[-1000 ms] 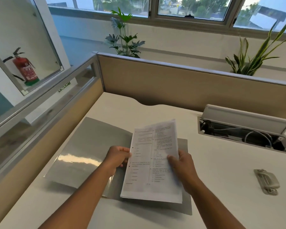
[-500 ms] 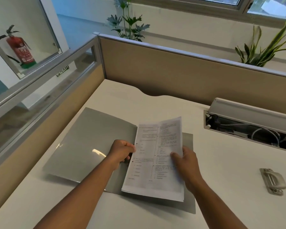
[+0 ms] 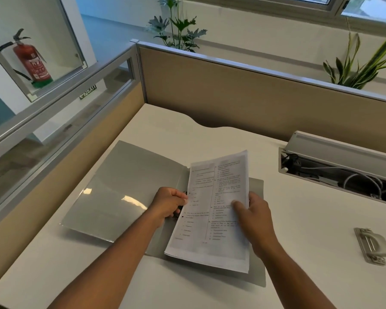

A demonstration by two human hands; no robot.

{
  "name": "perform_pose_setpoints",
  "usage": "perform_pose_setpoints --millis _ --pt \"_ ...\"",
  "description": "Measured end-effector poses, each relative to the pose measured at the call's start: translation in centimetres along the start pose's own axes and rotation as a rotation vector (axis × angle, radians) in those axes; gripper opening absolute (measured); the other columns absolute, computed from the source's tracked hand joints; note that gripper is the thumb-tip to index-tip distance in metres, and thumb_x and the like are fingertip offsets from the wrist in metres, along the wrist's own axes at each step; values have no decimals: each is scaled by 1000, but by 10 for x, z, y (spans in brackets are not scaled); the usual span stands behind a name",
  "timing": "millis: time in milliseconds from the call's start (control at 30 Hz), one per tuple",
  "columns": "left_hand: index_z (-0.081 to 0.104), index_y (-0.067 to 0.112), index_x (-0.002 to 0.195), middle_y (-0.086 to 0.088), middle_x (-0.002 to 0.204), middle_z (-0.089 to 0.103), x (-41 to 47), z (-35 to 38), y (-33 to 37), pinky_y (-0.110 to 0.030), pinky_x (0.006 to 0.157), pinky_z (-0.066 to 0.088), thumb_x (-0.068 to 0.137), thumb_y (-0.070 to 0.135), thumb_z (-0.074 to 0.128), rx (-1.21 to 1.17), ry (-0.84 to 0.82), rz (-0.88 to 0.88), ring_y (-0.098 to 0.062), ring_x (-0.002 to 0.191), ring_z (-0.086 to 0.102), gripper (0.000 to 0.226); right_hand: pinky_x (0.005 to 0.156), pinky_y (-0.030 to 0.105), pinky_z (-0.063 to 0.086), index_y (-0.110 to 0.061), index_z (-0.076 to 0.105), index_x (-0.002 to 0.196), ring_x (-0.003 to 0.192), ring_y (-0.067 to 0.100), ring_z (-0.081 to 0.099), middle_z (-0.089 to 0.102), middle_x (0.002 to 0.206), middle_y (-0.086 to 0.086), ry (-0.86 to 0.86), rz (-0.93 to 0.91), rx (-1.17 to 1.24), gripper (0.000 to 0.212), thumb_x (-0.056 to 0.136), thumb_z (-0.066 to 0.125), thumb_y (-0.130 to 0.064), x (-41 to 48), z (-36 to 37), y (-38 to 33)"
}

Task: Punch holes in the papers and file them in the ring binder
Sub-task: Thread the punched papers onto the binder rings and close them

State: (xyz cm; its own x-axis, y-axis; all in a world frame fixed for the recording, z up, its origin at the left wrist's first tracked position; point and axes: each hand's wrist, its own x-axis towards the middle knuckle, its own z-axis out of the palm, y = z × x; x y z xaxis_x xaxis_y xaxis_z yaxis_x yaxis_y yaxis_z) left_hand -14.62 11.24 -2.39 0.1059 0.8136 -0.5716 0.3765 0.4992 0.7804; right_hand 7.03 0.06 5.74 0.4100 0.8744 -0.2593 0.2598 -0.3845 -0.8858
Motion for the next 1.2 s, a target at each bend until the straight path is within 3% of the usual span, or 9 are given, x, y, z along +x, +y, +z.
perform_pose_setpoints --millis 300,600,867,1200 --pt "75 11 102 -13 100 82 0 -2 2 -25 50 45 96 4 70 42 -61 23 -13 59 59 10 77 50 66 -19 65 112 87 25 77 75 106 3 17 67 74 13 101 59 -16 -2 1 0" --pt "75 8 102 -11 85 79 -1 -1 3 -24 47 45 97 3 67 -34 7 23 -14 57 61 10 69 37 67 -23 64 111 87 20 76 73 106 -1 9 19 39 11 101 61 -20 2 9 -8" --pt "76 8 104 -20 105 80 -2 5 3 -20 44 42 97 5 70 20 -5 54 -15 59 58 10 74 42 67 -20 65 110 86 23 76 74 105 1 21 62 54 12 101 59 -15 -2 3 -10" --pt "78 1 104 -16 89 79 -9 5 7 -19 40 43 98 5 70 -87 46 40 -15 55 59 11 72 42 67 -22 64 109 86 24 76 73 106 0 34 70 63 13 101 59 -13 2 5 -12"
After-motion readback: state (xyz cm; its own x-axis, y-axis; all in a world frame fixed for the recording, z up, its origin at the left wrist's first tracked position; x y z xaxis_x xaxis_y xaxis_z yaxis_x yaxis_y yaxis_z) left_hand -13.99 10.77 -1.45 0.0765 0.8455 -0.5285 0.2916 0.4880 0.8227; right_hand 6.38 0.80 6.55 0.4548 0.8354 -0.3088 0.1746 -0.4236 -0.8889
